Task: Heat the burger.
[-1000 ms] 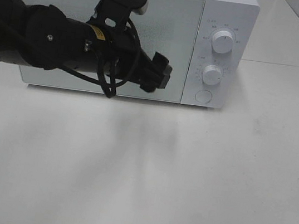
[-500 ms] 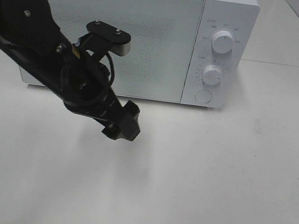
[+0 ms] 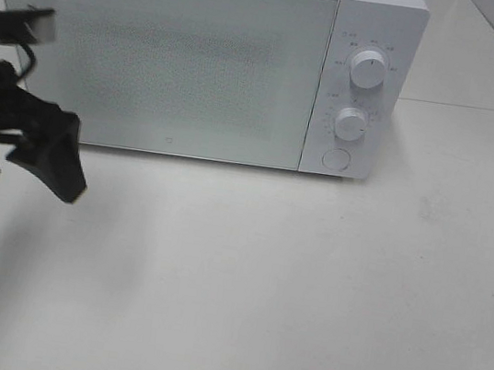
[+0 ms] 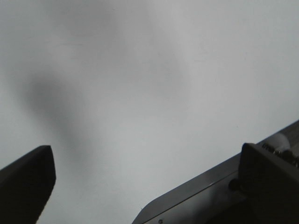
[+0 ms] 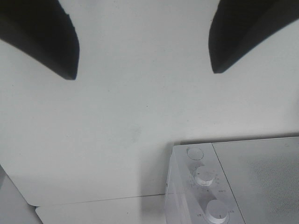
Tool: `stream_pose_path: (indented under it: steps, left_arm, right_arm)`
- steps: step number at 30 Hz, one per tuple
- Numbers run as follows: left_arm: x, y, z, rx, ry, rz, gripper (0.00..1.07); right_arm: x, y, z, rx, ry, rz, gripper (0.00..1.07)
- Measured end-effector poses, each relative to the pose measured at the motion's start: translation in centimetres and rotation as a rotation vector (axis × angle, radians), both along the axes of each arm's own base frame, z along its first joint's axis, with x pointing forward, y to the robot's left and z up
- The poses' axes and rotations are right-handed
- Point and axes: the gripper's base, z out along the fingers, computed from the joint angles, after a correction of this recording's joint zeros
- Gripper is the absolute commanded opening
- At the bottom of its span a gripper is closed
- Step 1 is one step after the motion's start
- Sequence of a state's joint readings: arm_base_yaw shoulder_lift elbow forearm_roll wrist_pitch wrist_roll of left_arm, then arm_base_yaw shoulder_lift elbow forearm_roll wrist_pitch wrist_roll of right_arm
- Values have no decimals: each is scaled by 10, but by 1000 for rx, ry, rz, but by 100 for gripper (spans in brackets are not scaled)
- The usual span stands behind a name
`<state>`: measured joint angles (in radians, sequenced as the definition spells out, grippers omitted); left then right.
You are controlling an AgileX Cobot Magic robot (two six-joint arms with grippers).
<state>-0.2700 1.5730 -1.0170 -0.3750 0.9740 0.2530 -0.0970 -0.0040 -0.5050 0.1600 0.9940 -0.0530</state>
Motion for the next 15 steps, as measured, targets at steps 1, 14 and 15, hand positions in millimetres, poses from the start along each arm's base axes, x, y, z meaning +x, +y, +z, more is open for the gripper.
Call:
stream_pose_path:
  steps: [1, 14, 15]
  left_arm:
    - [0, 8, 6, -4, -8, 38, 100]
    - [-51, 78, 62, 95, -161, 346, 100]
    - [-51, 78, 62, 95, -161, 346, 100]
  right_arm:
    - [0, 0, 0, 0, 0, 0, 76]
    - [0, 0, 0, 0, 0, 0, 76]
    - [0, 0, 0, 0, 0, 0, 76]
